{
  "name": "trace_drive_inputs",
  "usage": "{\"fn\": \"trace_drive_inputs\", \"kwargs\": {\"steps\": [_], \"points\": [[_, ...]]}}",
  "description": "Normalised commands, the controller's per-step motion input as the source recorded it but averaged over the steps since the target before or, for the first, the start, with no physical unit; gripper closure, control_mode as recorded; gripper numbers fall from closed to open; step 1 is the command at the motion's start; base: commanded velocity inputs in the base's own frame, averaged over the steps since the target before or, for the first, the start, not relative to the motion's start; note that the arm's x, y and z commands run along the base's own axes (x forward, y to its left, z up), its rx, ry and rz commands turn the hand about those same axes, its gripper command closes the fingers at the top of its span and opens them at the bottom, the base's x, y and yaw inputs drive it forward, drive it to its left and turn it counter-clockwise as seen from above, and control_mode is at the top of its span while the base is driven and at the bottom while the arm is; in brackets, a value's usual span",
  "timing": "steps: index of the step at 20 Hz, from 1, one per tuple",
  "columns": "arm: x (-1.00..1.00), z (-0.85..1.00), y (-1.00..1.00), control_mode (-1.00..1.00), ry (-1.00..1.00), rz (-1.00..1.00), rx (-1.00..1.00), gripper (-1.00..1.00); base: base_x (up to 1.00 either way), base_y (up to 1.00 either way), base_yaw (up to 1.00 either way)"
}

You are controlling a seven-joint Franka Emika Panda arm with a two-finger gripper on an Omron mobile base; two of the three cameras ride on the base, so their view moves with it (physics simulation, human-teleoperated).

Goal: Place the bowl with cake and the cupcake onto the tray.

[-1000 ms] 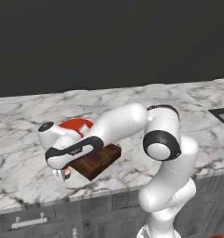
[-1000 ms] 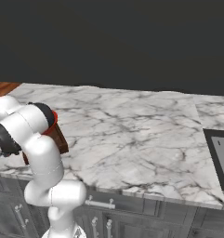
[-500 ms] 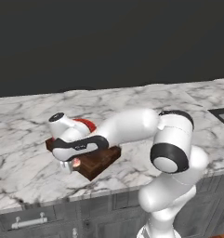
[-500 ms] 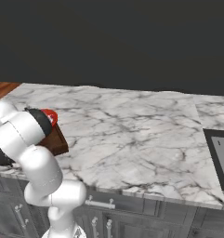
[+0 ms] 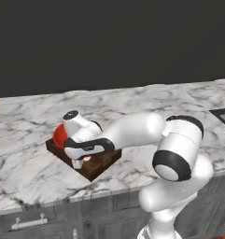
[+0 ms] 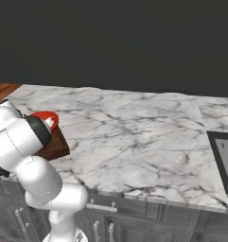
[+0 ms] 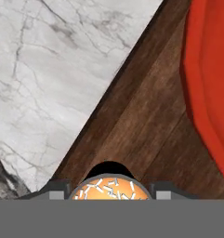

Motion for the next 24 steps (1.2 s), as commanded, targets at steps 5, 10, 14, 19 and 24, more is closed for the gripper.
{"fn": "trace_drive_inputs", "kwargs": {"steps": [5,10,14,19,24], "points": [[0.15,-0.16,-0.41,-1.00,-0.08,-0.02,0.00,1.00,0.00,0.00,0.00],[0.08,-0.14,-0.35,-1.00,-0.04,0.00,0.04,1.00,0.00,0.00,0.00],[0.07,-0.02,-0.10,-1.00,-0.01,0.00,0.05,-1.00,0.00,0.00,0.00],[0.02,0.06,0.00,-1.00,0.00,-0.01,0.00,-1.00,0.00,0.00,0.00],[0.10,0.24,0.00,-1.00,0.04,-0.08,0.00,-1.00,0.00,0.00,0.00]]}}
